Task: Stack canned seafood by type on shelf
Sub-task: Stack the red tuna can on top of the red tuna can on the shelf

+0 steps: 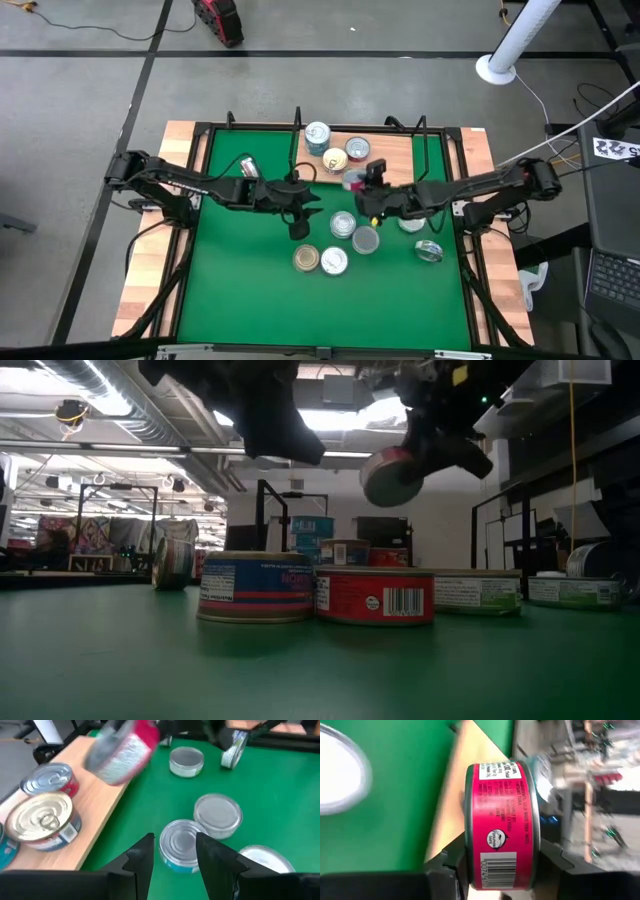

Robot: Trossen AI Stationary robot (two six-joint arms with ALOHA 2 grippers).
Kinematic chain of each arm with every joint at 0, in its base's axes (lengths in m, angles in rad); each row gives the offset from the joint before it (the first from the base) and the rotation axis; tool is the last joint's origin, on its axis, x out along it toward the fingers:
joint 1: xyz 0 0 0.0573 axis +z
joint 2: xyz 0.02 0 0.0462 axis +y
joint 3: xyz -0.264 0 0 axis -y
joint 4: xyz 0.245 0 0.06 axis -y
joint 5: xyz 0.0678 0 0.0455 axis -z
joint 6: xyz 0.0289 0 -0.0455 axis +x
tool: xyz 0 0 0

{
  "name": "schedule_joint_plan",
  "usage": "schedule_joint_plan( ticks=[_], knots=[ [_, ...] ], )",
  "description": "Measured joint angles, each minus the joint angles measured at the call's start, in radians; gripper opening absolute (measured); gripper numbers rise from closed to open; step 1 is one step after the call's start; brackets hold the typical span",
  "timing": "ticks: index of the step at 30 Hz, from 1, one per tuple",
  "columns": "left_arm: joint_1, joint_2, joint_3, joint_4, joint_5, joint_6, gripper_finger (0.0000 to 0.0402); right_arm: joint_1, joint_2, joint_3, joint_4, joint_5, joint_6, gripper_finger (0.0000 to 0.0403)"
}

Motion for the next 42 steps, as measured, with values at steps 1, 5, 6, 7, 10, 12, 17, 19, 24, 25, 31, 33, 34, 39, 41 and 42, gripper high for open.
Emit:
schedule_joint_plan(
  ticks=[1,5,6,7,10,12,17,19,24,25,31,33,34,39,41,42],
  knots=[
    [0.003,0.000,0.001,-0.002,0.000,0.000,0.0141,-0.020,-0.007,0.000,-0.007,0.004,0.000,0.0145],
    [0.005,0.000,0.000,-0.021,0.000,-0.004,0.0141,-0.123,-0.010,-0.001,-0.013,0.015,-0.024,0.0136],
    [0.005,0.000,0.000,-0.027,0.000,-0.004,0.0141,-0.153,-0.010,-0.001,-0.012,0.014,-0.031,0.0135],
    [0.005,0.000,0.000,-0.029,0.000,-0.005,0.0141,-0.185,-0.010,-0.001,-0.005,0.009,-0.041,0.0135],
    [0.005,0.000,0.000,-0.032,0.000,-0.008,0.0141,-0.279,-0.010,-0.001,0.013,-0.066,-0.056,0.0139],
    [0.005,0.000,0.000,-0.032,0.000,-0.008,0.0141,-0.335,-0.009,-0.002,0.025,-0.141,-0.057,0.0141],
    [0.005,0.000,0.000,-0.032,0.000,-0.009,0.0141,-0.441,0.006,-0.002,0.080,-0.281,-0.065,0.0139],
    [0.005,0.000,0.000,-0.032,0.000,-0.009,0.0141,-0.468,0.015,-0.003,0.112,-0.322,-0.084,0.0140],
    [0.005,0.001,0.000,-0.031,0.000,-0.009,0.0141,-0.511,0.057,-0.003,0.185,-0.356,-0.133,0.0141],
    [0.005,0.001,0.000,-0.032,0.000,-0.009,0.0141,-0.517,0.065,-0.003,0.189,-0.358,-0.134,0.0141],
    [0.005,0.001,0.000,-0.032,0.000,-0.009,0.0141,-0.539,0.121,-0.003,0.187,-0.354,-0.163,0.0141],
    [0.005,0.001,0.000,-0.032,0.000,-0.010,0.0141,-0.539,0.136,-0.003,0.196,-0.339,-0.164,0.0141],
    [0.005,0.001,0.000,-0.032,0.000,-0.009,0.0141,-0.539,0.144,-0.003,0.204,-0.329,-0.166,0.0141],
    [0.005,0.001,0.000,-0.032,0.000,-0.010,0.0141,-0.538,0.172,-0.001,0.249,-0.312,-0.212,0.0142],
    [0.005,0.001,0.000,-0.032,0.000,-0.010,0.0141,-0.538,0.172,-0.001,0.246,-0.315,-0.214,0.0142],
    [0.005,0.001,0.000,-0.031,0.000,-0.010,0.0141,-0.538,0.172,-0.001,0.247,-0.314,-0.214,0.0142]
  ],
)
